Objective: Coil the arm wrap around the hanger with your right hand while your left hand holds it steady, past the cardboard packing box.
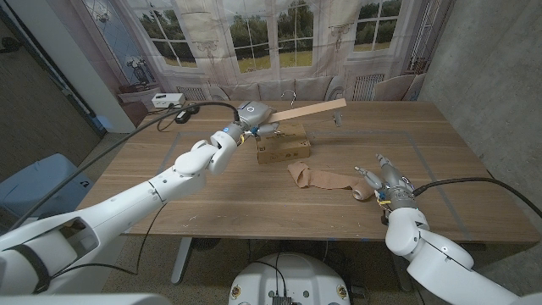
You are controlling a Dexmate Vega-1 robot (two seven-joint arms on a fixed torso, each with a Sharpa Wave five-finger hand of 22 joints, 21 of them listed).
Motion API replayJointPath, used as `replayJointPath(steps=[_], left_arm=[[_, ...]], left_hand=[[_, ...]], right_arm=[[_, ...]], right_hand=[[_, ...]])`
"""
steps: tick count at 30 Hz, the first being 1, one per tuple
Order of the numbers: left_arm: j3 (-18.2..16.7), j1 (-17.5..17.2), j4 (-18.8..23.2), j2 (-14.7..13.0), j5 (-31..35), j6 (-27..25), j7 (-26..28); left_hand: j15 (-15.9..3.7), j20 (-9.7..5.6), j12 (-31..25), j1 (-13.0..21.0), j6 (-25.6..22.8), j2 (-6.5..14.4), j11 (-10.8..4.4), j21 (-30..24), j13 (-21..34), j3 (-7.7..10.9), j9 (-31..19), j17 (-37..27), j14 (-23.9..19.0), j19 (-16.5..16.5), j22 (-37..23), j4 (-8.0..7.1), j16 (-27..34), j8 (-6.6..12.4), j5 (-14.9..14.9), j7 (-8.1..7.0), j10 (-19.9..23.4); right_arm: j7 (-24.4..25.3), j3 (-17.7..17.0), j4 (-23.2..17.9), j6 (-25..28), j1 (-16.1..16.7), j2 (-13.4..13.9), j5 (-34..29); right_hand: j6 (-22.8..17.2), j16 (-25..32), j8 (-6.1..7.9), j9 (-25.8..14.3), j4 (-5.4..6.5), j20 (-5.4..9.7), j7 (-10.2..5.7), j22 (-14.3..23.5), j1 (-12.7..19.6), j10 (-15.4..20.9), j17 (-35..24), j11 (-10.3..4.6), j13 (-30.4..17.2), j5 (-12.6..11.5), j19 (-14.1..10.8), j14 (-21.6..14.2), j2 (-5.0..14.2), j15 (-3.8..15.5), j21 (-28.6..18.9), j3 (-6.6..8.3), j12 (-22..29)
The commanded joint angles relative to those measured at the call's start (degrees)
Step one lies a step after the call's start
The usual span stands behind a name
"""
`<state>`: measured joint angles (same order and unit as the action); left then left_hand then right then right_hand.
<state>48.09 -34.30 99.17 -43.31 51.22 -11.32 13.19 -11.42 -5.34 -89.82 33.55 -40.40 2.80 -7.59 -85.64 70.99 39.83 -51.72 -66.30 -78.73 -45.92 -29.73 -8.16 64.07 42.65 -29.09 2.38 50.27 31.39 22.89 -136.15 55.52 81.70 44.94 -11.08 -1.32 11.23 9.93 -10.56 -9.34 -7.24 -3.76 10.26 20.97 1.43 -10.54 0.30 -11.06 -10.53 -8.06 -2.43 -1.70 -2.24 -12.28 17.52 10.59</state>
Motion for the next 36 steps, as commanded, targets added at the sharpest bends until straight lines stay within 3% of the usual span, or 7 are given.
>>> replayJointPath(steps=[1,9,16,22,30,33,36], left_arm=[[0.43,0.84,-0.78,0.44,0.46,0.39,-0.01],[0.53,1.15,-1.06,0.53,0.66,0.25,-0.11],[0.65,1.38,-1.22,0.57,0.8,0.37,-0.06],[0.62,1.37,-0.79,0.39,0.81,0.36,-0.33],[0.52,1.32,-0.53,0.25,0.64,0.55,-0.5],[0.51,1.33,-0.57,0.27,0.64,0.61,-0.47],[0.55,1.44,-0.86,0.35,0.54,0.82,-0.42]], left_hand=[[0.05,-2.78,-0.32,-0.56,-0.51,0.19,-1.03,-0.3,0.29,2.02,0.1,-0.08,-0.44,0.18,-0.04,-1.35,0.06,0.4,-0.33,0.72,-0.5],[0.03,-2.77,-0.36,-0.67,-0.43,0.17,-0.98,-0.35,0.28,2.14,0.16,-0.17,-0.52,0.2,0.08,-1.34,0.18,0.55,-0.33,0.69,-0.39],[0.04,-2.76,-0.34,-0.78,-0.39,0.14,-1.06,-0.47,0.29,2.26,0.32,-0.1,-0.43,0.24,0.15,-1.32,0.13,0.7,-0.34,0.61,-0.46],[0.02,-2.77,-0.33,-0.86,-0.37,0.13,-1.01,-0.55,0.29,2.36,0.34,-0.12,-0.47,0.28,0.19,-1.31,0.18,0.86,-0.34,0.63,-0.49],[0.02,-2.78,-0.32,-0.96,-0.26,0.13,-1.13,-0.64,0.28,2.49,0.41,-0.2,-0.52,0.3,0.3,-1.29,0.27,1.02,-0.33,0.61,-0.51],[0.04,-2.81,-0.34,-1.01,-0.26,0.12,-1.02,-0.67,0.27,2.53,0.45,-0.17,-0.51,0.32,0.34,-1.29,0.27,1.11,-0.32,0.71,-0.45],[0.02,-2.78,-0.34,-1.06,-0.23,0.12,-1.05,-0.75,0.27,2.58,0.53,-0.14,-0.47,0.34,0.32,-1.28,0.24,1.15,-0.32,0.71,-0.42]], right_arm=[[-1.55,4.87,-2.62,10.56,-3.87,2.04,-0.57],[-2.73,8.1,-3.62,15.45,-7.06,2.81,0.97],[-3.6,12.46,-3.67,19.49,-11.27,3.73,2.23],[-5.56,16.0,-3.99,22.96,-15.49,5.31,4.33],[-8.9,19.65,-5.41,24.46,-19.93,9.15,5.43],[-11.62,20.29,-5.74,24.46,-20.23,9.67,2.34],[-19.46,20.76,-5.12,24.46,-19.68,8.59,-6.94]], right_hand=[[1.55,-0.15,-0.1,-0.09,-0.12,-0.76,-0.54,0.21,0.47,-1.08,-0.26,0.33,-0.33,-0.63,-0.02,0.61,-0.87,-0.5,0.11,-0.49,-0.28],[2.96,0.02,0.05,-0.12,-0.2,-1.65,-0.42,0.19,0.95,-1.76,-0.27,1.47,-0.34,-1.13,-0.61,0.39,-2.33,-1.02,-0.02,-1.08,-0.1],[3.43,0.39,0.48,-0.15,0.04,-1.99,-0.2,0.18,1.12,-2.47,-0.27,4.18,-0.3,-1.8,-1.31,-0.67,-4.14,-2.97,-0.11,-2.09,0.04],[4.73,-0.19,0.46,-0.17,0.21,-2.34,-1.09,0.19,2.13,-4.96,-0.3,2.06,-0.21,-2.75,-0.86,0.96,-4.98,-1.66,0.25,-2.62,-0.31],[5.45,-0.46,0.47,-0.19,0.25,-1.97,-1.37,0.2,2.86,-6.09,-0.31,2.1,-0.18,-3.22,-0.4,2.01,-4.97,-1.8,0.47,-2.65,-0.36],[5.55,-0.43,0.51,-0.19,0.25,-1.92,-1.37,0.21,3.16,-6.33,-0.31,2.26,-0.18,-3.37,-0.39,2.09,-4.87,-1.82,0.48,-2.6,-0.34],[5.6,-0.41,0.56,-0.19,0.24,-1.96,-1.29,0.21,3.41,-6.48,-0.31,2.3,-0.17,-3.49,-0.44,2.14,-4.8,-2.02,0.46,-2.55,-0.31]])
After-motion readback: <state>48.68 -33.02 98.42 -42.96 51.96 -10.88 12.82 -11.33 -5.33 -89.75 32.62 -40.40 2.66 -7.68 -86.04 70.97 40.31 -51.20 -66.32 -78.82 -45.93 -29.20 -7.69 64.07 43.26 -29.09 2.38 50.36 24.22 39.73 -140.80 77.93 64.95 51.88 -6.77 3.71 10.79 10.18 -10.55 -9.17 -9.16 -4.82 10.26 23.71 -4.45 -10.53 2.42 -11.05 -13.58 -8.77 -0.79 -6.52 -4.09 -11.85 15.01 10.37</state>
